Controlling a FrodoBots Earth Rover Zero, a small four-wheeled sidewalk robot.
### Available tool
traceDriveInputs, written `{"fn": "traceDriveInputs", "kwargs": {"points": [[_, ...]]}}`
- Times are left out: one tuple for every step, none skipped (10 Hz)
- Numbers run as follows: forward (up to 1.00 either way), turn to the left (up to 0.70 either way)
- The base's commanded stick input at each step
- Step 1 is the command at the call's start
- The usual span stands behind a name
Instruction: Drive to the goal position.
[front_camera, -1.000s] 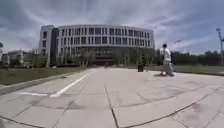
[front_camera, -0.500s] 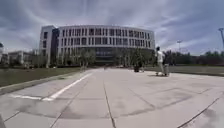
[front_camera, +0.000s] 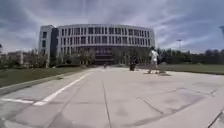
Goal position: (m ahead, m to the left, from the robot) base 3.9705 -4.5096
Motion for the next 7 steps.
{"fn": "traceDriveInputs", "kwargs": {"points": [[0.5, -0.12], [0.5, -0.07], [0.5, 0.0], [0.5, 0.0], [0.5, 0.0], [0.5, 0.0], [0.5, 0.0]]}}
